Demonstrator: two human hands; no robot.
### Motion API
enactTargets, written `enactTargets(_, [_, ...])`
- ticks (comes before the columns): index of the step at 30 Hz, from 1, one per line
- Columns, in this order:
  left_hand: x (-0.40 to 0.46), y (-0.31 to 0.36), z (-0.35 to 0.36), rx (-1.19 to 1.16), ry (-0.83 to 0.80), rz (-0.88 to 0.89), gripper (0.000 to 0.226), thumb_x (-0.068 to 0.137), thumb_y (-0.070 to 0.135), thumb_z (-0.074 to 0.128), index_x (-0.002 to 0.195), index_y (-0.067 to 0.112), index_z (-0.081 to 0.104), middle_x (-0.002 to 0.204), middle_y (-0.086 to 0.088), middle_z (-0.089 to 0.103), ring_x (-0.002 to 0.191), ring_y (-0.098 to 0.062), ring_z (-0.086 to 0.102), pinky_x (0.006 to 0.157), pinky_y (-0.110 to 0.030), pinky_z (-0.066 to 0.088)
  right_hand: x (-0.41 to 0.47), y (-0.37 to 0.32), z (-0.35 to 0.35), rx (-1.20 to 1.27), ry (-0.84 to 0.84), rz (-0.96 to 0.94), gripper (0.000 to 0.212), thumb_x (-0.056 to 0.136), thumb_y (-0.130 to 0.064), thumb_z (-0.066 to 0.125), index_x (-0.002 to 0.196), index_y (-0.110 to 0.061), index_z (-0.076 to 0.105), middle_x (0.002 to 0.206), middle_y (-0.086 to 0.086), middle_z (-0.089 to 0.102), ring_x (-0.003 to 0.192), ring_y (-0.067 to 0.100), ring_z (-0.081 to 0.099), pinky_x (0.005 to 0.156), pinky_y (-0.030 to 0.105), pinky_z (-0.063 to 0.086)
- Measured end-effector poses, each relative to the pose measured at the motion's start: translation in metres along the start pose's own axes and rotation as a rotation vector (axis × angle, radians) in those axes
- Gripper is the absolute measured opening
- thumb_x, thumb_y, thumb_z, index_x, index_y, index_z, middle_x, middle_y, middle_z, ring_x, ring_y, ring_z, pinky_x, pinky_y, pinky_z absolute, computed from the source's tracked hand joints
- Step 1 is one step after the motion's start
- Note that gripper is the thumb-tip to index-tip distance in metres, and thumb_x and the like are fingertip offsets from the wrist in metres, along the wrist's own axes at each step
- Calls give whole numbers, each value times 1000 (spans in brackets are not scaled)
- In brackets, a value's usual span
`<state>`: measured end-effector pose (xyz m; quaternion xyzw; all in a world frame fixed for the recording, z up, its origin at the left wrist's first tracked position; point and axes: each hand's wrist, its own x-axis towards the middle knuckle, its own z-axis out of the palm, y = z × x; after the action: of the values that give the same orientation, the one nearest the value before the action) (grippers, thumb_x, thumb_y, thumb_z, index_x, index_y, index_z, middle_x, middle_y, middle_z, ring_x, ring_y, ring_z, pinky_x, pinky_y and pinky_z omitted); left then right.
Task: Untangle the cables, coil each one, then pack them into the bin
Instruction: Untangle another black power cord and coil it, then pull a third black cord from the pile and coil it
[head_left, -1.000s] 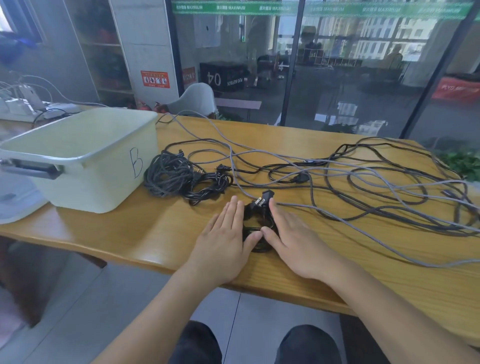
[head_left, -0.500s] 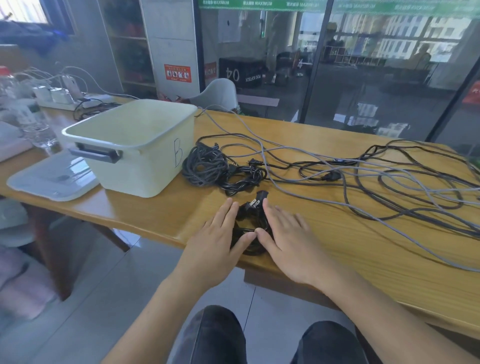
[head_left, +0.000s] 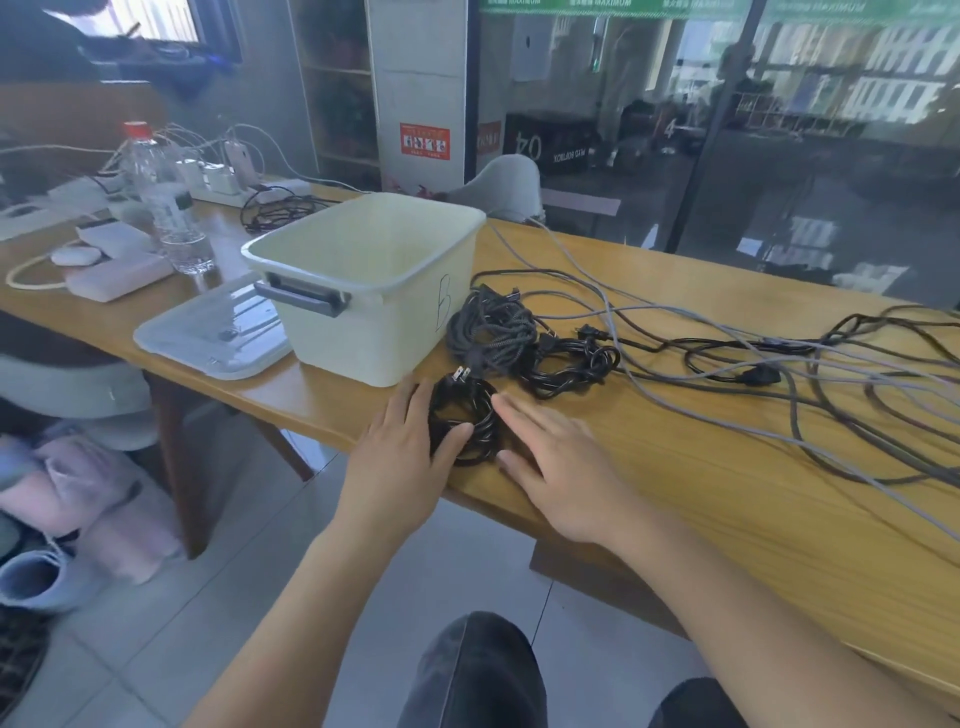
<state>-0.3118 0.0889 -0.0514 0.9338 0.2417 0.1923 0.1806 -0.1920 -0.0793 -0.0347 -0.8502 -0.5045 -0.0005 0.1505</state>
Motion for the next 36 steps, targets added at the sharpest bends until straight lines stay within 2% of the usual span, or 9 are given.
enactTargets(7, [21, 4, 7, 61, 35, -17, 72, 103, 60, 36, 158, 13, 35, 165, -7, 35, 149, -28, 37, 118, -43, 33, 17, 5, 4, 45, 29, 37, 66, 109, -49, 40, 166, -35, 10, 173, -15, 13, 157, 8, 14, 126, 34, 12])
enactTargets(12, [19, 12, 11, 88, 111, -18, 67, 106, 57, 36, 153, 9, 43, 160, -10, 42, 148, -29, 38, 118, -44, 32, 11, 9, 3, 85, 100, 19, 67, 107, -47, 47, 165, -31, 18, 169, -12, 25, 155, 7, 20, 126, 35, 16])
enactTargets(15, [19, 27, 10, 102, 178, 34, 71, 102, 59, 33, 148, 7, 49, 155, -10, 49, 145, -30, 43, 118, -45, 33, 4, 20, -3, 80, 143, 6, 66, 106, -47, 49, 164, -31, 22, 167, -13, 30, 153, 7, 23, 126, 36, 18])
enactTargets(18, [26, 51, 11, 99, 210, 94, 69, 102, 57, 34, 148, 8, 48, 156, -10, 48, 146, -29, 42, 119, -46, 33, -6, 37, -14, 93, 185, 6, 62, 106, -45, 50, 162, -30, 29, 164, -13, 35, 151, 7, 27, 125, 35, 19])
enactTargets(22, [40, 90, 25, 45, 177, 177, 63, 106, 52, 43, 154, 10, 43, 163, -5, 40, 153, -23, 32, 124, -45, 28, -22, 65, -35, 99, 252, 31, 55, 106, -41, 53, 158, -29, 39, 160, -13, 41, 149, 6, 31, 123, 33, 21])
enactTargets(26, [56, 136, 49, 3, 139, 286, 60, 106, 49, 47, 152, 11, 44, 160, -4, 43, 151, -23, 34, 121, -42, 28, -36, 108, -56, 79, 294, 107, 52, 105, -40, 55, 155, -28, 45, 157, -11, 45, 146, 10, 37, 123, 39, 28])
enactTargets(36, [108, 227, 109, 11, -18, 445, 59, 107, 48, 44, 152, 10, 43, 157, -6, 45, 148, -25, 37, 118, -42, 31, -48, 235, -113, -77, 312, 358, 44, 109, -36, 49, 152, -29, 49, 158, -8, 44, 147, 18, 38, 121, 46, 31])
